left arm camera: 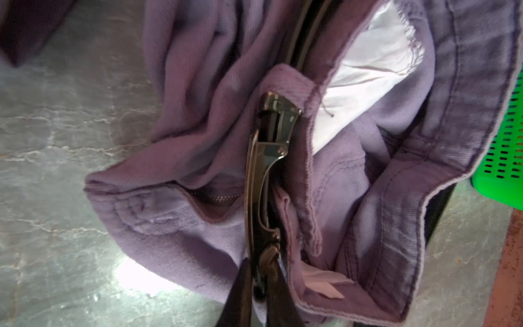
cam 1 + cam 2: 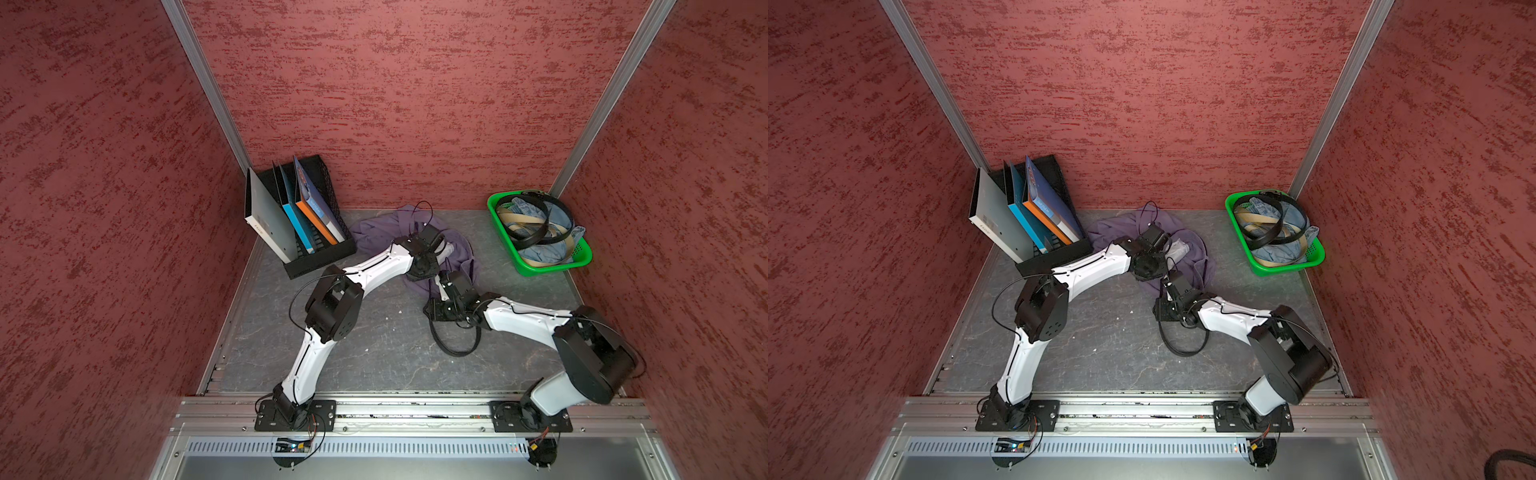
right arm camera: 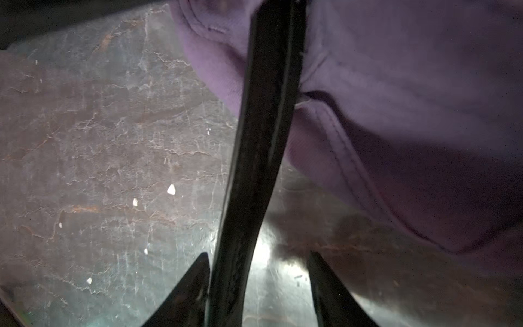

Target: Remove the belt from the trousers

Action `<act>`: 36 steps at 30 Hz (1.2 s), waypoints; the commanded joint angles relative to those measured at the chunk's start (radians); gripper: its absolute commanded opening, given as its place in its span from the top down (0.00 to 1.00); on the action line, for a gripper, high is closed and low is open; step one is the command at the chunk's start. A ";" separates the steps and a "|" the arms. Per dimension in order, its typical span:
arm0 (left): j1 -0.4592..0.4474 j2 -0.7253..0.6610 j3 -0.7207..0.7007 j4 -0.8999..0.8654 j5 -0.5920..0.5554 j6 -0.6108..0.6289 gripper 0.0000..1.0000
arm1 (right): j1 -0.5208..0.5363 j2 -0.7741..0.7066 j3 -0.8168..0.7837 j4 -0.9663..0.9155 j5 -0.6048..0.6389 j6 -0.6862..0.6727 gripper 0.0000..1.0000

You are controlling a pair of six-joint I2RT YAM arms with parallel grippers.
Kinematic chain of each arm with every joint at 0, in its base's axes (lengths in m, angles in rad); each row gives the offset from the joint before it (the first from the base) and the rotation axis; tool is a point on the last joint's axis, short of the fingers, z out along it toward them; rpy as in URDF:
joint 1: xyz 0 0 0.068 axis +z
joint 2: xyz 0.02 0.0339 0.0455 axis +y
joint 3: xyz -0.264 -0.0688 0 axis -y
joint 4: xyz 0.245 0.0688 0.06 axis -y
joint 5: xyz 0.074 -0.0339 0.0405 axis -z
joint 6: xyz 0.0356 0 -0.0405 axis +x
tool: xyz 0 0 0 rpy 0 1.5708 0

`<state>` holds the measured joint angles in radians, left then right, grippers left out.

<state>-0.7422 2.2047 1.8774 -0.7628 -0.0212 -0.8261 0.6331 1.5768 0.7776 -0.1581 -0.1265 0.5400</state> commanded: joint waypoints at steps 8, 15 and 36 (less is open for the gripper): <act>-0.008 -0.047 0.012 -0.001 -0.010 0.001 0.87 | -0.001 -0.006 0.005 0.094 0.008 -0.021 1.00; 0.003 -0.012 0.041 -0.009 -0.019 0.008 0.87 | -0.001 -0.203 -0.053 -0.074 -0.043 -0.029 1.00; 0.081 0.198 0.293 -0.095 -0.050 0.055 0.87 | 0.019 -0.469 -0.069 -0.649 -0.242 0.011 1.00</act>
<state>-0.7143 2.3714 2.1345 -0.8753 0.0185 -0.7925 0.6384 1.1282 0.6945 -0.6518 -0.2901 0.5404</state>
